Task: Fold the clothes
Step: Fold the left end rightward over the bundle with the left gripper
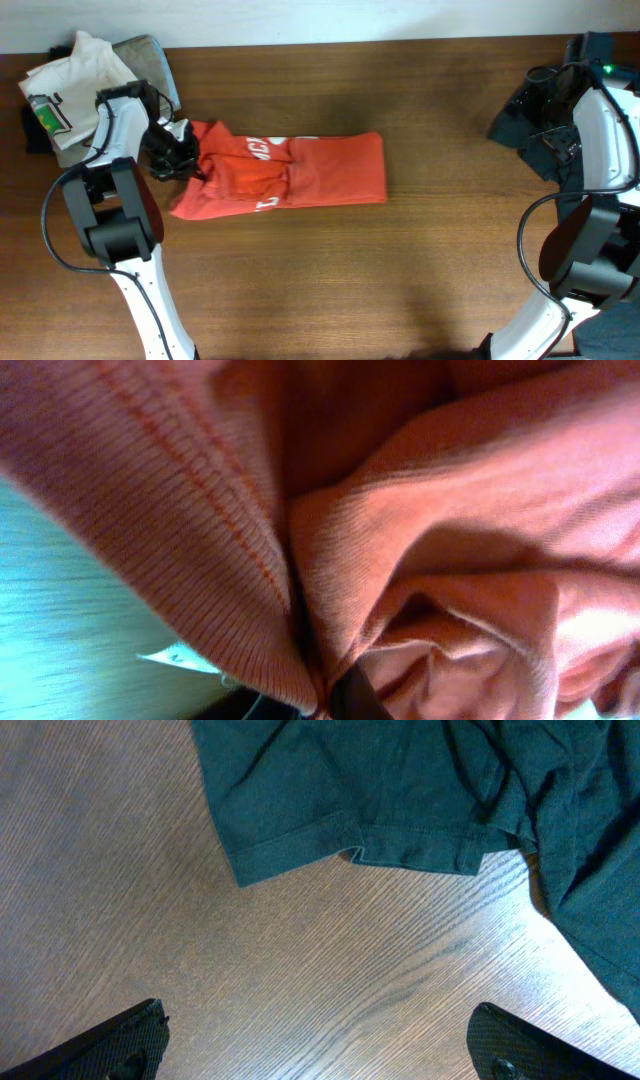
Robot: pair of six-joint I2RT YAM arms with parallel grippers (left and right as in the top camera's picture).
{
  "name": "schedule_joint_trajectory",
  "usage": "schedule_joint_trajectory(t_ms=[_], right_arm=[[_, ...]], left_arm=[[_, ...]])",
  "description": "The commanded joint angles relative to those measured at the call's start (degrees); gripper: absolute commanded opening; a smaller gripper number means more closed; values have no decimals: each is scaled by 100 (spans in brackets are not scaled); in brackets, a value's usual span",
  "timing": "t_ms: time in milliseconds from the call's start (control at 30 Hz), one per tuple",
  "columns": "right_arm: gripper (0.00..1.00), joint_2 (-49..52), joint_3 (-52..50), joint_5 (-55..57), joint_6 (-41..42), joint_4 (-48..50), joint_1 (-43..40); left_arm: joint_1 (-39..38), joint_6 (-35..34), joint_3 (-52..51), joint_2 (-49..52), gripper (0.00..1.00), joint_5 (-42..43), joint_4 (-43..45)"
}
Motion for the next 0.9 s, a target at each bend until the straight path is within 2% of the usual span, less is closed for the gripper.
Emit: schedule_joint_trajectory(t_ms=[0,133,300,600,867], right_arm=[[99,-17,37,72,52,-17,-9],[99,-17,37,70,52,-15,-9],[99,-17,37,70,52,-15,-9],[99,-17,37,72,52,-15,-9],[99,-17,37,70,52,-15,-9]], left_arm=[[81,-450,887,269,1,-1447,-498],[-63,-518,1604,269,1,-1445,-1080],[-706,-579,2380,264,1,-1443,-1814],[-2347,-636,2640,264,1,-1449,-1705],[-3156,-765,2638,264,1,-1445,-1681]])
